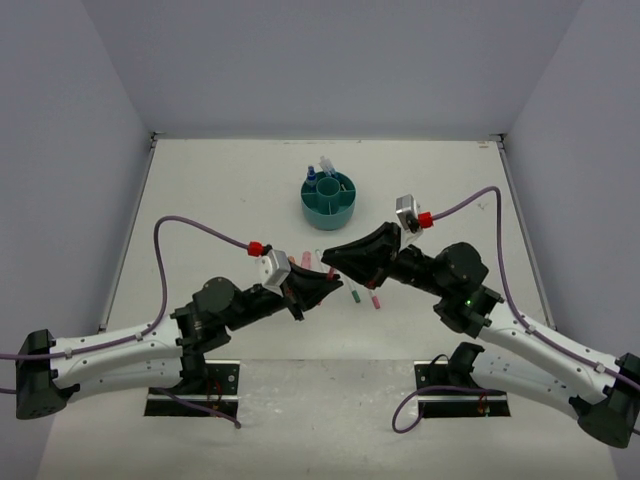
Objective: Sort the stationery into containers
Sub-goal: Place the pen in the storage box.
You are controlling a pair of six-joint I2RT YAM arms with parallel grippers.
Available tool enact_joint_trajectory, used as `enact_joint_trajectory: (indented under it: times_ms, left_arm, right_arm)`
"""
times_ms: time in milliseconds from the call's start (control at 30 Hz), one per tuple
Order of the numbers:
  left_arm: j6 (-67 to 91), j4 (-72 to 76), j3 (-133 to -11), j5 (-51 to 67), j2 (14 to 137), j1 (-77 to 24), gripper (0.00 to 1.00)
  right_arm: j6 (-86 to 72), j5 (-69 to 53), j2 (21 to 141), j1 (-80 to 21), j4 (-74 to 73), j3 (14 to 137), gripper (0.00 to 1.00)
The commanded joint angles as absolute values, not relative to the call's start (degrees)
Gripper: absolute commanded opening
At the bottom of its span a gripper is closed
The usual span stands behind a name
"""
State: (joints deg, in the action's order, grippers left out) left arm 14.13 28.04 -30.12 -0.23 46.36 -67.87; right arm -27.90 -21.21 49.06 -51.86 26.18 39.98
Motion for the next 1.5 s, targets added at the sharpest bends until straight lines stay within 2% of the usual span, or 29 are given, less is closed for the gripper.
enact_joint_trajectory:
  times_ms: [0,33,167,300,500,600,700,833,967,1167,1467]
  left_arm:
    - [14.0,41.3,-30.0,-1.7,45.3,-67.8,0.15]
    - [14.8,41.1,-29.3,-2.8,45.3,-67.8,0.33]
    - [16.0,38.8,-27.9,-6.9,44.3,-67.7,0.82]
    - [16.3,35.2,-26.4,-9.5,41.6,-67.5,0.99]
    - [19.2,25.5,-26.3,-21.1,38.4,-67.4,1.0]
    - [25.2,10.2,-30.1,-31.9,36.2,-67.3,1.0]
    - [28.2,-1.3,-33.9,-37.2,35.4,-67.3,1.0]
    - [29.4,-10.9,-37.7,-36.1,34.0,-67.4,1.0]
    - [27.3,-17.4,-40.0,-33.3,32.4,-67.4,1.0]
    - [28.1,-21.1,-39.6,-33.5,26.0,-67.6,1.0]
    - [28.8,-20.5,-38.8,-32.3,24.1,-67.5,1.0]
  right_arm:
    - [-26.3,-14.7,51.0,-52.2,8.9,43.0,0.0]
    - [-25.7,-13.1,51.0,-52.1,8.0,44.2,0.0]
    - [-24.7,-11.8,51.6,-50.3,7.0,47.0,0.0]
    - [-24.5,-12.5,51.7,-48.1,7.0,48.5,0.0]
    - [-20.6,-2.9,54.5,-43.6,6.8,50.7,0.0]
    - [-16.1,6.6,59.6,-39.4,11.4,53.1,0.0]
    - [-12.4,13.0,66.9,-35.6,17.6,57.4,0.0]
    - [-7.0,14.9,81.7,-31.2,26.4,67.0,0.0]
    - [-2.5,13.3,96.2,-29.0,27.4,77.8,0.0]
    - [-1.3,10.2,105.8,-28.0,29.8,82.3,0.0]
    - [-0.5,7.2,110.2,-27.9,32.0,80.9,0.0]
